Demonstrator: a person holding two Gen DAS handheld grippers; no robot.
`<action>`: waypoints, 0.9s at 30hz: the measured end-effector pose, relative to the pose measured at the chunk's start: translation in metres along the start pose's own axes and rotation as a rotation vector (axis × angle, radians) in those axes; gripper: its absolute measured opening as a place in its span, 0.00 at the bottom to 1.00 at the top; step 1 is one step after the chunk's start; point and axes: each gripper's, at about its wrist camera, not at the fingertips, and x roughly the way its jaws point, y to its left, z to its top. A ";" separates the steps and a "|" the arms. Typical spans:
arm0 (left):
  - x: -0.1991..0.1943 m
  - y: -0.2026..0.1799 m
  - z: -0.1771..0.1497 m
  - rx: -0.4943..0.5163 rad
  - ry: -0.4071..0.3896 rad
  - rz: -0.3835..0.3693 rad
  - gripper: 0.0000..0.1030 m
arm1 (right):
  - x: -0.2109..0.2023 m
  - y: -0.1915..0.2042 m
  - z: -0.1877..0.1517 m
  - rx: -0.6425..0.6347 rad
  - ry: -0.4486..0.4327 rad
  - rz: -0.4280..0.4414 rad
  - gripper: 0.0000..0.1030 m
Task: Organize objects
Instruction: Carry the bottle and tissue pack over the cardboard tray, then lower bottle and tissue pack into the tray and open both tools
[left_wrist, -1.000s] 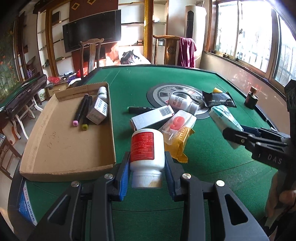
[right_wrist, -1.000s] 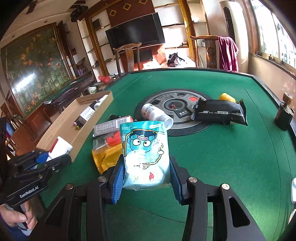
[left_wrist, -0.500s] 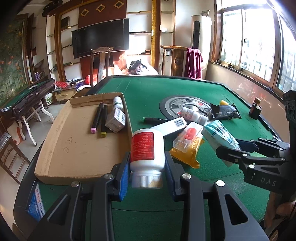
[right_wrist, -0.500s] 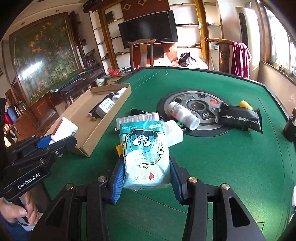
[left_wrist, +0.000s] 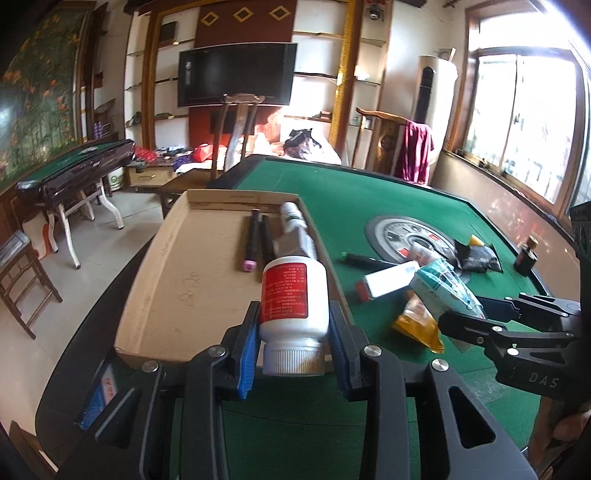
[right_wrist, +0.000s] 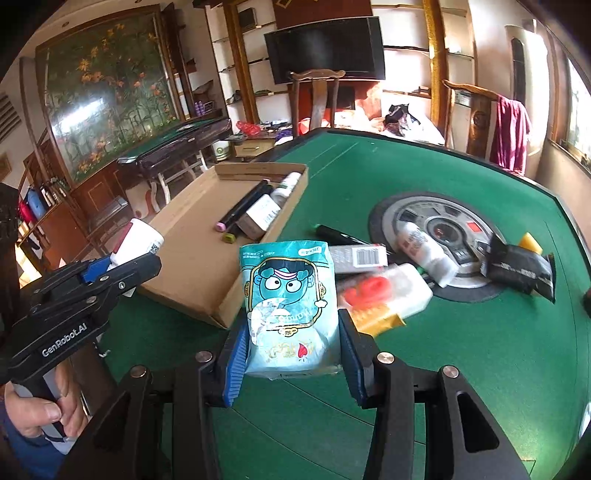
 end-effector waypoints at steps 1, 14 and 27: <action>0.001 0.008 0.002 -0.014 0.003 0.001 0.32 | 0.003 0.005 0.004 -0.008 0.005 0.004 0.47; 0.060 0.076 0.051 -0.081 0.158 -0.049 0.32 | 0.086 0.039 0.119 0.027 0.144 0.094 0.48; 0.129 0.091 0.072 -0.144 0.300 -0.069 0.32 | 0.213 0.047 0.181 0.171 0.297 0.114 0.48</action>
